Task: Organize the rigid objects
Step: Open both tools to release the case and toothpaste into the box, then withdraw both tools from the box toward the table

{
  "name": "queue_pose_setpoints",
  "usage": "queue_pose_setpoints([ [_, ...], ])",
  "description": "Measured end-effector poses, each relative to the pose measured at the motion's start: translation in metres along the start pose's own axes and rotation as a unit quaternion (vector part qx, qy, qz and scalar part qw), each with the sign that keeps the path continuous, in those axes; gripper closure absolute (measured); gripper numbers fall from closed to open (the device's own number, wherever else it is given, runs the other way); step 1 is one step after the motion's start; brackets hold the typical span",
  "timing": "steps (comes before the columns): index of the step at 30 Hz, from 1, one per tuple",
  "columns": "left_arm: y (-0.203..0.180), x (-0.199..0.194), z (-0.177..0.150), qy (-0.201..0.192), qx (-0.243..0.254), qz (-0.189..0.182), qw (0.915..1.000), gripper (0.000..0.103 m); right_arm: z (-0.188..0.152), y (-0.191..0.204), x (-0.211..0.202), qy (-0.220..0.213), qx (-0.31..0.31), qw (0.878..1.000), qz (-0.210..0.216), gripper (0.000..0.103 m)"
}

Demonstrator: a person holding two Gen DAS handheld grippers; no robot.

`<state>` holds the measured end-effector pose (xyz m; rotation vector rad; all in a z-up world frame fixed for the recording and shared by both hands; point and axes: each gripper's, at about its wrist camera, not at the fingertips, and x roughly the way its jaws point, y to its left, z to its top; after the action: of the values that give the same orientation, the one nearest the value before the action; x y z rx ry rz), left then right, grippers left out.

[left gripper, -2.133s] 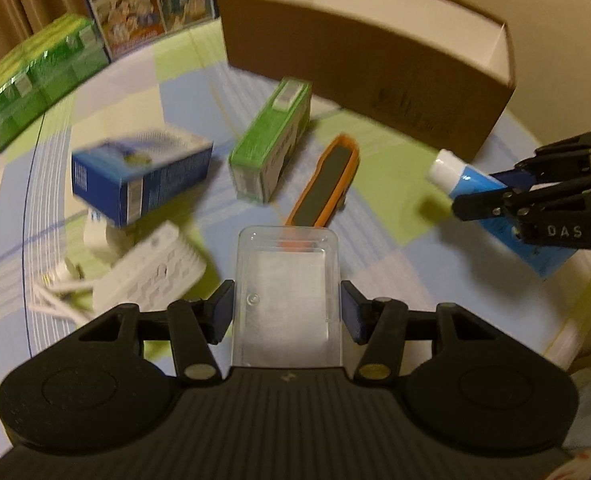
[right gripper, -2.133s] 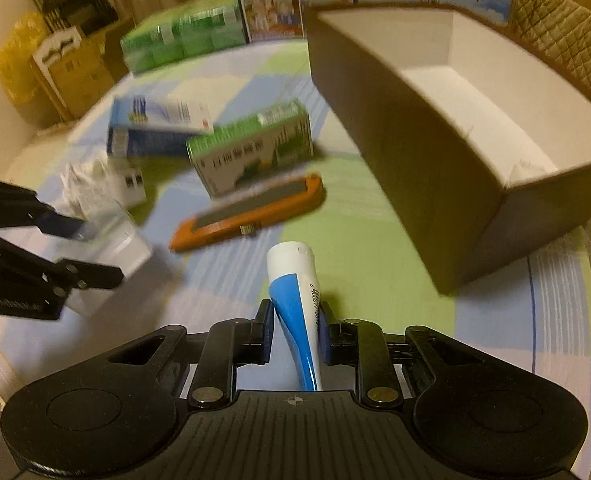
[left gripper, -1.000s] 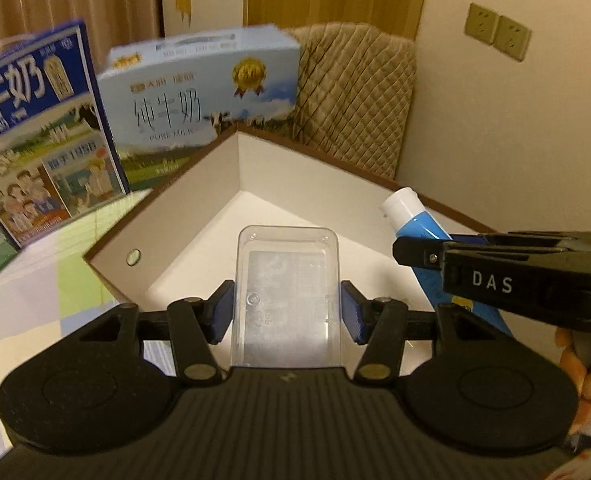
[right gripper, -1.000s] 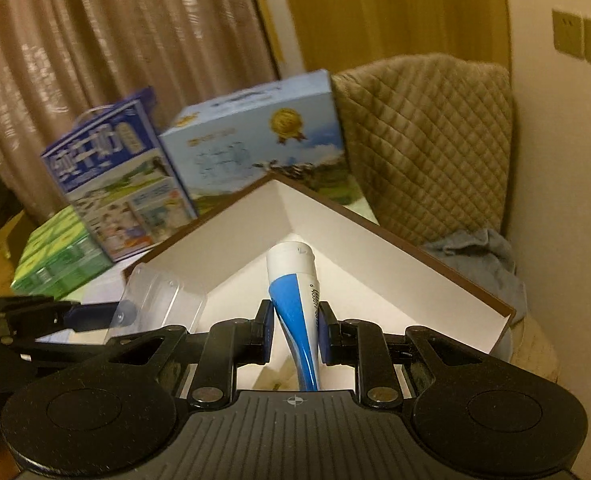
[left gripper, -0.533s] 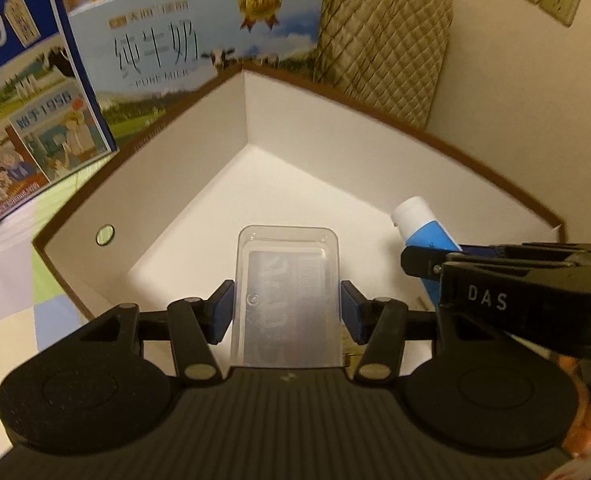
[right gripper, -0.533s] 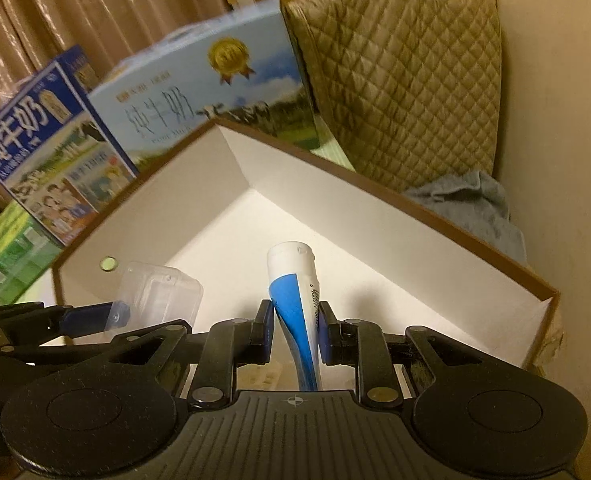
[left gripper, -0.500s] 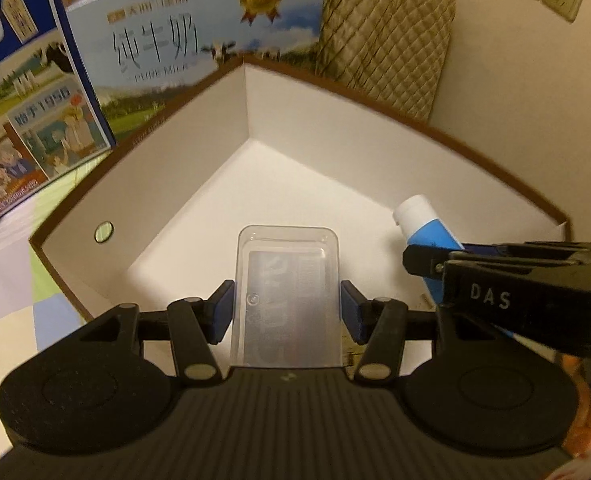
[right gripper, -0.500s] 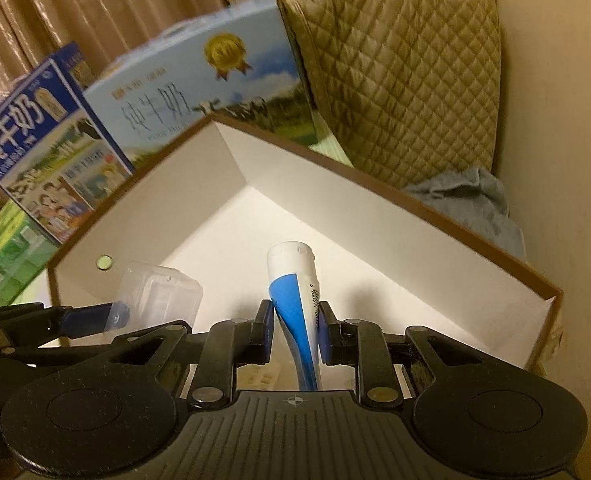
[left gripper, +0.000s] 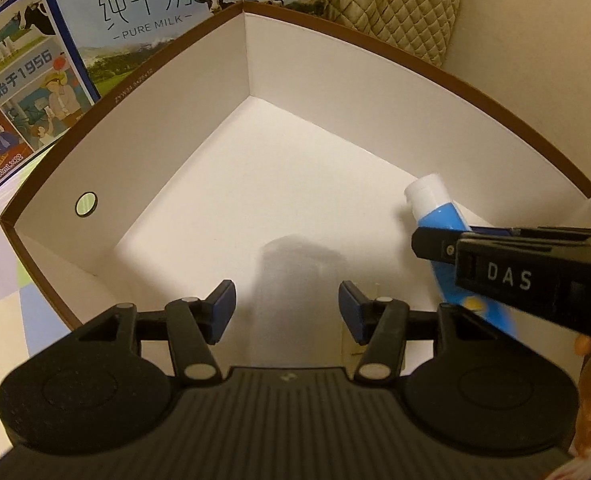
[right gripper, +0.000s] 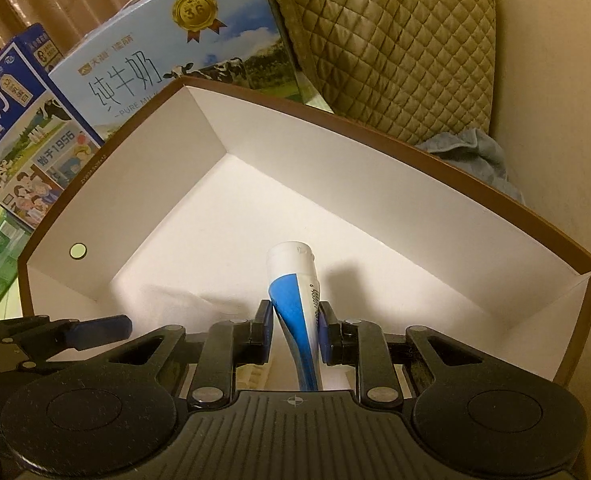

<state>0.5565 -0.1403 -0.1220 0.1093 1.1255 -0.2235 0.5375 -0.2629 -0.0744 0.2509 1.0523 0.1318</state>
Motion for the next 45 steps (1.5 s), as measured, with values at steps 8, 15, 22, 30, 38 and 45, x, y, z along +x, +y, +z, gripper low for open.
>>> queue_pose_setpoints([
  [8, 0.002, -0.012, -0.002, -0.008, 0.0, -0.007, 0.9999, 0.048, 0.002, 0.001, -0.006, 0.0, -0.019, 1.0, -0.007, 0.071],
  [15, 0.005, -0.034, -0.006, -0.025, -0.004, -0.019, 0.9995, 0.048, -0.004, 0.003, -0.035, -0.025, -0.038, 0.999, 0.0, 0.054],
  [22, 0.005, -0.062, -0.013, -0.053, -0.005, -0.03, 0.9981, 0.048, -0.013, 0.003, -0.061, -0.042, -0.044, 0.998, 0.008, 0.05],
  [30, 0.009, -0.109, -0.034, -0.091, -0.022, -0.048, 0.9944, 0.048, -0.03, 0.006, -0.094, -0.065, -0.058, 0.996, 0.018, 0.048],
  [38, 0.018, -0.157, -0.075, -0.123, -0.036, -0.052, 0.9904, 0.048, -0.058, 0.015, -0.128, -0.088, -0.081, 0.992, 0.046, 0.047],
  [45, 0.035, -0.189, -0.126, -0.127, -0.059, -0.036, 0.9895, 0.048, -0.094, 0.033, -0.151, -0.088, -0.12, 0.985, 0.09, 0.047],
])
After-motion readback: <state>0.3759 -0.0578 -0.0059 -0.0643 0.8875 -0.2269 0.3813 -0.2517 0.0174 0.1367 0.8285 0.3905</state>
